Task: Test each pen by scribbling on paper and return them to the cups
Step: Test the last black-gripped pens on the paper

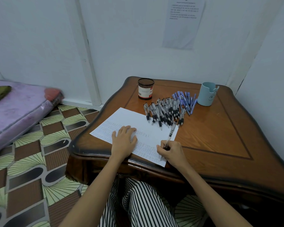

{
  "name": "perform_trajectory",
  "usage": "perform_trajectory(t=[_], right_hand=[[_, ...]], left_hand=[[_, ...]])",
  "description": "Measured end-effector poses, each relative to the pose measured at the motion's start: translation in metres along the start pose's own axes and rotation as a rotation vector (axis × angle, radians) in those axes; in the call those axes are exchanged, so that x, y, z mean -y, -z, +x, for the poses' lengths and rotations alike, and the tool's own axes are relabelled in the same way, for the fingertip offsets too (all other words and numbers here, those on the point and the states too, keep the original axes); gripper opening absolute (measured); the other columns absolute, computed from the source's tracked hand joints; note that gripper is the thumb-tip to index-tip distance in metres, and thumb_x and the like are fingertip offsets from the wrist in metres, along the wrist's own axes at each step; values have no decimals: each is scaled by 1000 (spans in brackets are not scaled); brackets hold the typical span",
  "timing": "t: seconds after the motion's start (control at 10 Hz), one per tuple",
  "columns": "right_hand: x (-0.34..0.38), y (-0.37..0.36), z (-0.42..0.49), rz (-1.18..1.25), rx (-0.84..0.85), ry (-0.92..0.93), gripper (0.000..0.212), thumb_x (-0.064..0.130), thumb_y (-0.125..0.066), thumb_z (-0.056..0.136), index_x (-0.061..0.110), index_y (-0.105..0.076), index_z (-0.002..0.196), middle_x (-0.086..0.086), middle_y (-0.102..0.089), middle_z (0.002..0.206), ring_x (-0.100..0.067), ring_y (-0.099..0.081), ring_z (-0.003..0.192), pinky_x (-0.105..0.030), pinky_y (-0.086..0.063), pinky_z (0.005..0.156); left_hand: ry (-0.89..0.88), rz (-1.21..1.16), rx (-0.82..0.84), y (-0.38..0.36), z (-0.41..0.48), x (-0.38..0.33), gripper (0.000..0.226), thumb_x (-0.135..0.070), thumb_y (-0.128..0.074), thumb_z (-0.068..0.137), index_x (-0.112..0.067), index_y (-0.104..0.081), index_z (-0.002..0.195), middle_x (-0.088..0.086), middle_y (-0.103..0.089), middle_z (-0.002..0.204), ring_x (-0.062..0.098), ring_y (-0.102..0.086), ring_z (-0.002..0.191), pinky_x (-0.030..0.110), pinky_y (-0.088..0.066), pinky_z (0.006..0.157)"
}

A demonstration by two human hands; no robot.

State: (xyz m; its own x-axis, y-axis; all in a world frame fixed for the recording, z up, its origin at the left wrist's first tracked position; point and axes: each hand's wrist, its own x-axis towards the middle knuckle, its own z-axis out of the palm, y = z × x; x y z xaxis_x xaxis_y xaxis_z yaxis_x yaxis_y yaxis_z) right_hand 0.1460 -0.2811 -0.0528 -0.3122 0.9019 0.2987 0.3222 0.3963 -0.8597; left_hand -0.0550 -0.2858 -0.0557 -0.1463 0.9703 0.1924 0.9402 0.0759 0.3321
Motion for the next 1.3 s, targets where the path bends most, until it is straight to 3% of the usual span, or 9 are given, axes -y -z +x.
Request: perform_trajectory(t=[0.4,0.6,0.8,0.9,1.0,1.1,1.2,1.3], right_hand=[[-1,0,-1,1,-23,39,47,4,-65,84,18,-40,47,8,-35,44,-3,-31,43,-16,-24,47],[0,0,-1,-4,-20,46,51,-5,-61,81,21,-32,48,10,-27,42,-4,-25,43,-15,-21,48],[2,0,-1,-7,-48,27,46,15,-67,87,21,-39,50,10,-37,45,-4,-35,44,-15,-27,49],[8,5,0,143,-76,-33,46,41,-58,87,19,-41,50,10,-44,43,-2,-39,44,-13,-32,52],[7,10,0,306,-106,-135,48,42,-44,95,15,-51,55,7,-41,45,-2,-34,38,-14,-32,46],[8,15,1,420,-105,-227,22,28,-45,95,13,-61,97,6,-43,51,-2,-31,35,-14,-25,35],[13,19,0,398,-35,-273,48,13,-54,93,25,-31,134,-1,-49,56,0,-38,37,-13,-28,36],[16,19,-1,364,-16,-272,63,7,-58,91,23,-25,141,-6,-55,64,0,-40,36,-10,-29,36]], left_hand=[[3,-21,-13,-2,0,1,40,-32,-38,98,-26,-42,137,-4,-33,148,14,-25,139,47,-9,115],[1,-16,-1,0,0,1,40,-32,-36,99,-27,-40,138,-5,-32,149,13,-23,139,46,-8,115],[1,-17,0,0,-1,0,40,-32,-37,99,-27,-40,138,-5,-32,149,13,-23,139,46,-8,115],[-2,-19,5,0,0,1,40,-32,-36,99,-27,-40,138,-5,-32,150,13,-22,140,47,-8,115],[-3,-20,2,0,0,1,40,-32,-37,99,-27,-41,138,-5,-32,149,13,-23,139,47,-8,115],[-6,-11,-1,0,-1,0,40,-32,-36,99,-26,-40,138,-5,-32,149,13,-24,139,46,-9,114],[-7,-7,-3,1,-1,-1,40,-32,-36,99,-26,-40,139,-4,-32,149,13,-24,139,46,-9,114],[-5,-13,-7,1,-1,0,40,-32,-37,99,-26,-40,138,-4,-32,149,14,-24,139,46,-9,114]])
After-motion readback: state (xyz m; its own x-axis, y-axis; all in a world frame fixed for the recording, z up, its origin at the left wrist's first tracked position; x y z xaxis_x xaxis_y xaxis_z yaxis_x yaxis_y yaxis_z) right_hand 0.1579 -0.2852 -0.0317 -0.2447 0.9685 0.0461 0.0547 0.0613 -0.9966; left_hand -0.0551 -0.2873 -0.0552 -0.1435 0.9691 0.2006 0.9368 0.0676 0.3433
